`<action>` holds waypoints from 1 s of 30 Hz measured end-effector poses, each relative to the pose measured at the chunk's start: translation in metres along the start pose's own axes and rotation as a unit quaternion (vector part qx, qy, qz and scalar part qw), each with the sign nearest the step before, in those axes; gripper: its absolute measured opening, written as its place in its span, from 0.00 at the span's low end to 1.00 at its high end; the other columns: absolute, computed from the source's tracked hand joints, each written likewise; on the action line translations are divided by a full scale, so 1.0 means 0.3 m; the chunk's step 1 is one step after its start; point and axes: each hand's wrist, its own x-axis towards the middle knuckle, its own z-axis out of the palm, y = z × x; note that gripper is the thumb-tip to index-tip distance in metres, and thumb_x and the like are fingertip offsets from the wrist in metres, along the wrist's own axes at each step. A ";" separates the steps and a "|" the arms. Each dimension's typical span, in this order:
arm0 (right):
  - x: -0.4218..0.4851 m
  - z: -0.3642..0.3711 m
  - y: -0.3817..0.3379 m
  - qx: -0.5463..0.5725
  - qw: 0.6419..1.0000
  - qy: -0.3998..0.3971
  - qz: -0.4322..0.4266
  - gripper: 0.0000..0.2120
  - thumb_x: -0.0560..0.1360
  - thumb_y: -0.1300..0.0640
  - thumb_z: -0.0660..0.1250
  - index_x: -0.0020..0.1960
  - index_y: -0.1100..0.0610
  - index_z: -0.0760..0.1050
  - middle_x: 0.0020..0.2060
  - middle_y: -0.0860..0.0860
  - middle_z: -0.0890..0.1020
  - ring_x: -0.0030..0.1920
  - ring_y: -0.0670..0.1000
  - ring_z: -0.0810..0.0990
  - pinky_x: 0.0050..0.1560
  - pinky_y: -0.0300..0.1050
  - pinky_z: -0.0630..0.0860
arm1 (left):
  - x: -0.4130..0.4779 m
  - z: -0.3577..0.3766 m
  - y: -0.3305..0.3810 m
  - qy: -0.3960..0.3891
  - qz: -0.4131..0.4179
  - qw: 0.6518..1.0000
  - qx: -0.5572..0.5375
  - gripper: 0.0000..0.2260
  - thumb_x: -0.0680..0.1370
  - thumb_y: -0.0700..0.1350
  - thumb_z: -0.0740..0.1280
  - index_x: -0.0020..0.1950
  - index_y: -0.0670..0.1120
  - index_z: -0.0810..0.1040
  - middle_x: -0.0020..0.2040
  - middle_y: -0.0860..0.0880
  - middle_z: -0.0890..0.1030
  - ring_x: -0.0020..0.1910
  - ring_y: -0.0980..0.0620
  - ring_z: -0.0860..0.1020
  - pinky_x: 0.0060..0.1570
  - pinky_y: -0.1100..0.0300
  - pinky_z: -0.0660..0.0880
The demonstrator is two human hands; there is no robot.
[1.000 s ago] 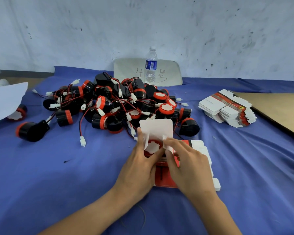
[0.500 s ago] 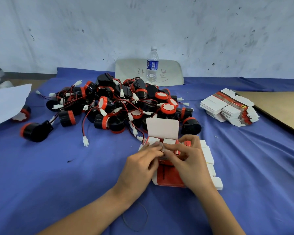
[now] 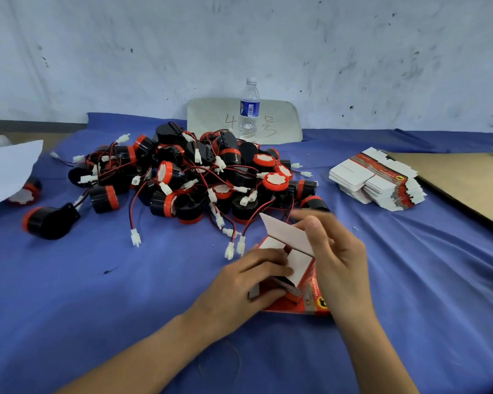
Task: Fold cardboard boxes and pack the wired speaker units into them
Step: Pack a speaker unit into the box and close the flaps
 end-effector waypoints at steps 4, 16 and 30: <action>0.003 0.015 0.012 -0.066 0.998 0.020 0.016 0.08 0.76 0.55 0.67 0.41 0.48 0.83 0.36 0.42 0.84 0.41 0.43 0.82 0.42 0.37 0.75 | 0.001 0.004 -0.009 0.004 0.001 1.000 0.002 0.11 0.77 0.45 0.67 0.58 0.45 0.81 0.62 0.50 0.78 0.65 0.58 0.73 0.65 0.63 0.69; 0.016 -0.006 0.049 -0.186 0.979 -0.029 -0.072 0.07 0.72 0.62 0.73 0.44 0.50 0.83 0.35 0.40 0.82 0.38 0.41 0.80 0.39 0.31 0.73 | 0.001 0.026 -0.019 0.050 0.004 0.998 0.024 0.08 0.79 0.40 0.66 0.57 0.45 0.80 0.58 0.51 0.79 0.60 0.57 0.76 0.61 0.58 0.74; -0.015 -0.032 0.076 -0.089 0.985 -0.147 -0.020 0.15 0.68 0.68 0.75 0.40 0.47 0.79 0.44 0.46 0.82 0.50 0.38 0.79 0.50 0.26 0.69 | -0.006 0.000 -0.005 0.156 -0.123 0.980 -0.001 0.17 0.73 0.38 0.74 0.52 0.54 0.70 0.51 0.57 0.68 0.45 0.57 0.72 0.45 0.62 0.77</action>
